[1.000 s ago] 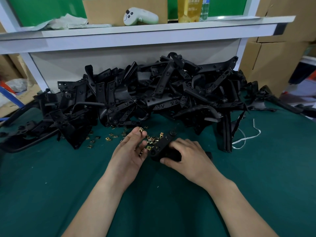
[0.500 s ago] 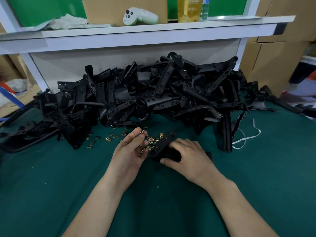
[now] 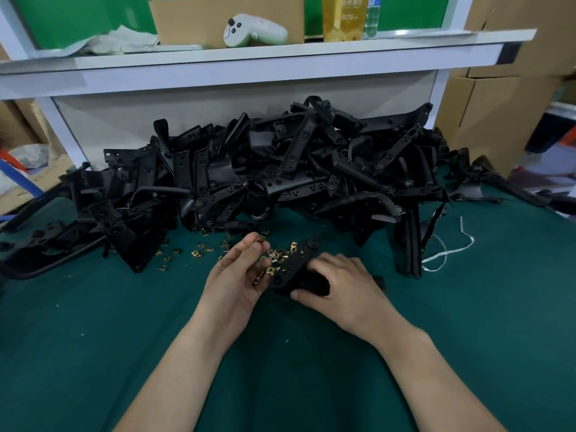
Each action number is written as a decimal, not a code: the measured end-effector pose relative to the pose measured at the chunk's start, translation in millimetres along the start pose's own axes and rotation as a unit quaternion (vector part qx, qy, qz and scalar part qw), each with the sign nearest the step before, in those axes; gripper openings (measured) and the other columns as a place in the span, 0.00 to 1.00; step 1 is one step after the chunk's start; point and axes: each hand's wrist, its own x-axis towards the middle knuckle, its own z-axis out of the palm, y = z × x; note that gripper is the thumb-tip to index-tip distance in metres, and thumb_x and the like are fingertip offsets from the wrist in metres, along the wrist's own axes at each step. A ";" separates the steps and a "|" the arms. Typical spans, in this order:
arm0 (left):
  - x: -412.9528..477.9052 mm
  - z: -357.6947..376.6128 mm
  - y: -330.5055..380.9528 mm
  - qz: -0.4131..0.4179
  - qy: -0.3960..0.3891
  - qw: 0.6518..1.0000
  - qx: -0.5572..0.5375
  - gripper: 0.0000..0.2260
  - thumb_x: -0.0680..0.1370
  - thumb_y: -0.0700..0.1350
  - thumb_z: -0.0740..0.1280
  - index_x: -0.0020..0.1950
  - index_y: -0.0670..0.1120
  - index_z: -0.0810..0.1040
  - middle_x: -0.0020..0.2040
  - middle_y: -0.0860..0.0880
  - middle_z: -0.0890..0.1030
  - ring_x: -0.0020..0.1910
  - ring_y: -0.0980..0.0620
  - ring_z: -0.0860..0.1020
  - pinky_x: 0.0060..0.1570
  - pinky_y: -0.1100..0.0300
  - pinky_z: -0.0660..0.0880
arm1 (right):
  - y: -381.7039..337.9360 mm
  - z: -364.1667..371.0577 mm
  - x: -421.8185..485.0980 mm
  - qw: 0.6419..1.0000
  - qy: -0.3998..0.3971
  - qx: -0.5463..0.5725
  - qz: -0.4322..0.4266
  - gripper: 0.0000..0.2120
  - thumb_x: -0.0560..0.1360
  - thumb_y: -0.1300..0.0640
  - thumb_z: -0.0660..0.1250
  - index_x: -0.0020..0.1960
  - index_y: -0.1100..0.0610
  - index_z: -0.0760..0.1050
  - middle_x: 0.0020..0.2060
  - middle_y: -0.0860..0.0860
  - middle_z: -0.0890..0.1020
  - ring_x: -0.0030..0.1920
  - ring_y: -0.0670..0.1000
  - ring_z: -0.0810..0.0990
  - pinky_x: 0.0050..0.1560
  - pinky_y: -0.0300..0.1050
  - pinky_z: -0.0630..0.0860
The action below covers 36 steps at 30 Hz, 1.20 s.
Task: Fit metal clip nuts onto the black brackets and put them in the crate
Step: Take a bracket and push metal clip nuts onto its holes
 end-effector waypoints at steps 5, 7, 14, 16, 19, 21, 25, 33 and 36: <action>-0.8 1.0 0.1 0.009 -0.004 1.000 0.024 0.15 0.74 0.49 0.72 0.60 0.50 0.82 0.45 0.53 0.84 0.39 0.58 0.80 0.43 0.62 0.78 | -1.1 -1.1 0.5 1.000 -0.017 0.015 0.002 0.27 0.72 0.27 0.60 0.58 0.45 0.77 0.52 0.35 0.74 0.52 0.41 0.68 0.59 0.40 0.60; -1.1 1.6 -0.6 0.012 0.002 0.999 0.033 0.14 0.72 0.49 0.72 0.57 0.50 0.84 0.43 0.53 0.83 0.38 0.58 0.80 0.40 0.63 0.79 | -2.0 -1.6 0.6 0.999 -0.026 0.024 0.000 0.32 0.69 0.23 0.55 0.59 0.44 0.77 0.55 0.36 0.76 0.55 0.42 0.70 0.62 0.41 0.61; -3.0 5.6 -8.7 0.051 0.007 0.984 0.170 0.07 0.80 0.45 0.69 0.53 0.52 0.86 0.47 0.51 0.85 0.45 0.54 0.81 0.54 0.52 0.77 | -2.8 -3.2 0.6 0.999 -0.036 0.031 0.002 0.29 0.70 0.26 0.58 0.62 0.43 0.77 0.58 0.36 0.77 0.57 0.41 0.71 0.62 0.37 0.59; -5.1 8.3 -11.3 0.070 0.006 0.973 0.222 0.06 0.81 0.47 0.69 0.53 0.55 0.86 0.49 0.51 0.86 0.50 0.54 0.83 0.58 0.51 0.77 | -3.6 -4.1 0.9 0.999 -0.039 0.031 0.003 0.26 0.72 0.29 0.61 0.62 0.43 0.77 0.58 0.37 0.78 0.57 0.41 0.72 0.63 0.38 0.59; -6.9 11.1 -12.7 0.095 0.011 0.962 0.257 0.08 0.81 0.47 0.68 0.51 0.59 0.85 0.49 0.52 0.86 0.50 0.54 0.83 0.57 0.53 0.78 | -5.0 -5.1 1.2 0.999 -0.043 0.028 0.001 0.23 0.74 0.31 0.64 0.62 0.43 0.78 0.57 0.37 0.79 0.55 0.42 0.73 0.62 0.38 0.60; -7.6 12.1 -12.2 0.104 0.015 0.960 0.258 0.08 0.81 0.47 0.68 0.51 0.60 0.85 0.48 0.52 0.86 0.49 0.55 0.83 0.55 0.56 0.77 | -6.0 -5.2 0.8 0.999 -0.040 0.023 -0.001 0.22 0.74 0.32 0.65 0.61 0.43 0.78 0.56 0.37 0.79 0.53 0.41 0.73 0.60 0.38 0.60; -8.7 14.1 -13.4 0.115 0.023 0.955 0.272 0.08 0.81 0.45 0.68 0.50 0.57 0.85 0.48 0.54 0.87 0.50 0.56 0.83 0.54 0.60 0.77 | -8.8 -4.9 0.0 0.999 -0.032 0.019 -0.008 0.19 0.74 0.33 0.66 0.61 0.41 0.78 0.56 0.37 0.79 0.52 0.43 0.73 0.62 0.41 0.62; -11.2 18.0 -12.9 0.125 0.031 0.953 0.274 0.09 0.81 0.44 0.68 0.49 0.57 0.86 0.48 0.54 0.87 0.50 0.56 0.84 0.55 0.60 0.78 | -10.1 -3.5 0.2 0.999 -0.028 0.011 -0.016 0.20 0.75 0.33 0.64 0.61 0.42 0.78 0.56 0.38 0.80 0.52 0.44 0.73 0.59 0.42 0.62; -12.8 18.8 -12.4 0.127 0.015 0.949 0.287 0.10 0.81 0.45 0.68 0.49 0.61 0.85 0.48 0.56 0.87 0.50 0.57 0.84 0.53 0.62 0.78 | -9.9 -3.1 -0.2 0.999 -0.025 0.012 -0.018 0.21 0.74 0.32 0.63 0.60 0.42 0.78 0.56 0.38 0.79 0.52 0.44 0.74 0.57 0.41 0.61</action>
